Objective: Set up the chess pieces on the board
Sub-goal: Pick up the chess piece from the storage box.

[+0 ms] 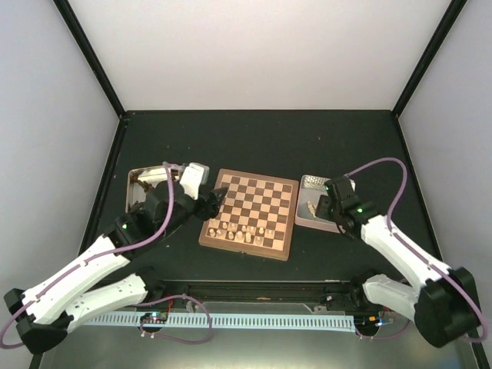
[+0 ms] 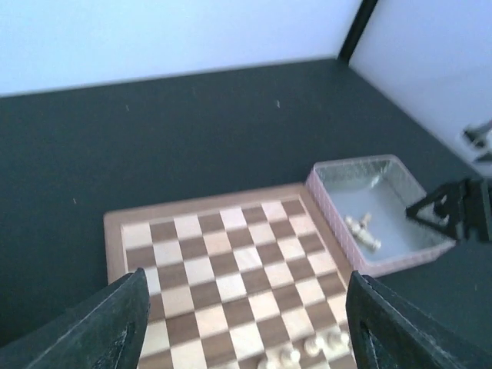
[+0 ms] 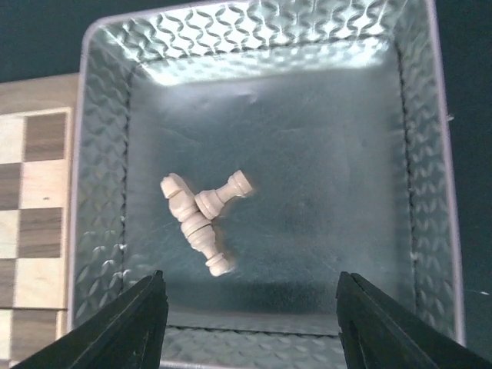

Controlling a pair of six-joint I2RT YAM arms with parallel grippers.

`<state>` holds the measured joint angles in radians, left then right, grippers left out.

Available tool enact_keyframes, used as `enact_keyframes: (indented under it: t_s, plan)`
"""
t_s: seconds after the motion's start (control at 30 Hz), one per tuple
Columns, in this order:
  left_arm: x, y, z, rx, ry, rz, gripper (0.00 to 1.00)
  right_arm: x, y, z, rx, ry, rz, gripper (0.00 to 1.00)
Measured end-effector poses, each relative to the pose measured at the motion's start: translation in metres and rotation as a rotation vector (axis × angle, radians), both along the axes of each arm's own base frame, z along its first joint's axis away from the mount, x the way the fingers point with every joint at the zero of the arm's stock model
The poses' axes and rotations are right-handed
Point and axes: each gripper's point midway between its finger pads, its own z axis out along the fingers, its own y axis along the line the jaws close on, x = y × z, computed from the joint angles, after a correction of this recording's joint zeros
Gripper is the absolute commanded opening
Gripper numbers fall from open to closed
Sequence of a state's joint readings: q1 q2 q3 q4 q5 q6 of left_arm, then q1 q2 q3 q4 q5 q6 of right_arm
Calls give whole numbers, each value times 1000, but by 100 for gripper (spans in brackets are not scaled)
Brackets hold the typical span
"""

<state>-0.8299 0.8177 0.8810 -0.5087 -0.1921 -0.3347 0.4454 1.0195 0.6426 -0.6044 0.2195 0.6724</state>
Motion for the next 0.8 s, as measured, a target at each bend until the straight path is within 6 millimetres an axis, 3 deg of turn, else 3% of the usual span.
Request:
enact_keyframes:
  t_s: [0.27, 0.37, 0.63, 0.8]
  plan:
    - [14, 10, 33, -98, -153, 80, 74, 27, 8, -47, -30, 185, 49, 49]
    - [24, 7, 34, -95, -172, 99, 74, 36, 12, -56, -22, 212, 52, 44]
    - [47, 0, 27, -49, -195, 129, 74, 38, 34, -69, 47, 299, 123, 50]
    - [56, 2, 31, -49, -222, 145, 74, 37, 34, -76, 24, 354, 142, 38]
